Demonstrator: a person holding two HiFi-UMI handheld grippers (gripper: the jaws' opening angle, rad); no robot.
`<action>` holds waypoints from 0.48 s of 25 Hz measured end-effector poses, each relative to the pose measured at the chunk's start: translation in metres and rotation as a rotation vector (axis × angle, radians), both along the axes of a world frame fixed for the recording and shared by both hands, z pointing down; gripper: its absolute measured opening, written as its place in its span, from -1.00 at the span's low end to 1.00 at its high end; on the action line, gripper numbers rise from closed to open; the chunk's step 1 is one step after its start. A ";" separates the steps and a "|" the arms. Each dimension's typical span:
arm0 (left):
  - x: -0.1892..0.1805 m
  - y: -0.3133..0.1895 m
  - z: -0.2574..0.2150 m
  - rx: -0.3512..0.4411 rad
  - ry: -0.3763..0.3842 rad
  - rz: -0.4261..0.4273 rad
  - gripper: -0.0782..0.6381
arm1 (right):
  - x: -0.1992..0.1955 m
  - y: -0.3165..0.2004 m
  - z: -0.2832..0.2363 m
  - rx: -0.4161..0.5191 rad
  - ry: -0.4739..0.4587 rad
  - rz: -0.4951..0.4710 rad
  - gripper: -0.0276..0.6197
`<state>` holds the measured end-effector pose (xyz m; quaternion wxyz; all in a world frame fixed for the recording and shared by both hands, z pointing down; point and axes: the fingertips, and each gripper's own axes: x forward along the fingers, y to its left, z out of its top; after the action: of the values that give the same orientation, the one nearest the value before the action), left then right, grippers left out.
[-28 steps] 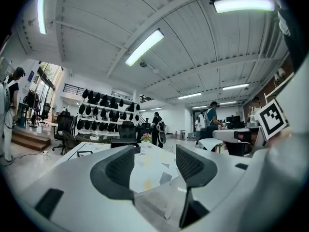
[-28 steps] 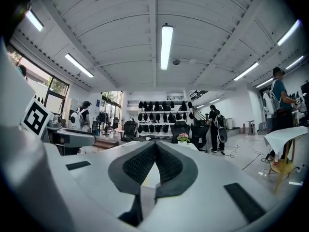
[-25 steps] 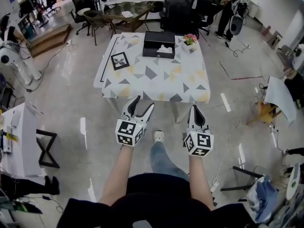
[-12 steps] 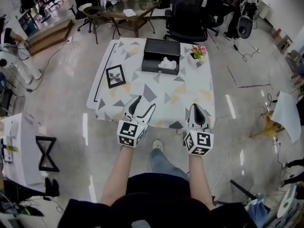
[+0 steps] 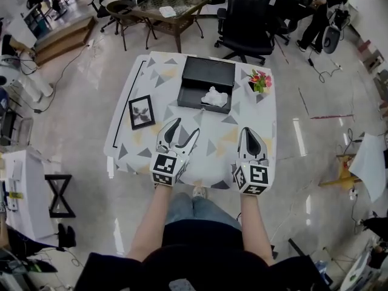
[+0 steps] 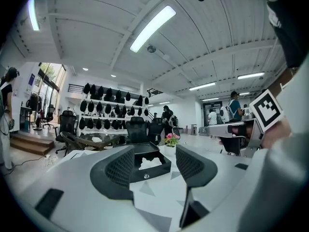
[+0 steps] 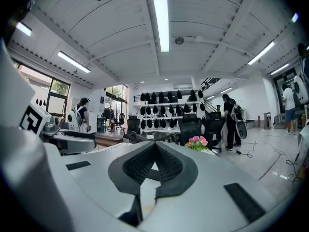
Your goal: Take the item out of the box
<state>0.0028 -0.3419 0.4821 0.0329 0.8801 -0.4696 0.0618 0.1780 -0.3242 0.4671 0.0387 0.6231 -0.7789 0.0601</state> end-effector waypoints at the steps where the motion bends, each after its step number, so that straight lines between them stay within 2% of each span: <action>1: 0.001 -0.005 -0.001 -0.002 0.003 0.000 -0.04 | 0.001 -0.005 -0.001 0.000 0.001 -0.001 -0.91; 12: 0.011 -0.048 -0.002 -0.030 0.012 0.031 -0.04 | 0.003 -0.044 -0.006 -0.022 0.008 0.011 -0.91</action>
<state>0.0138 -0.3902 0.4799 0.0478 0.8871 -0.4546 0.0640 0.1811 -0.3680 0.4614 0.0481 0.6271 -0.7746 0.0665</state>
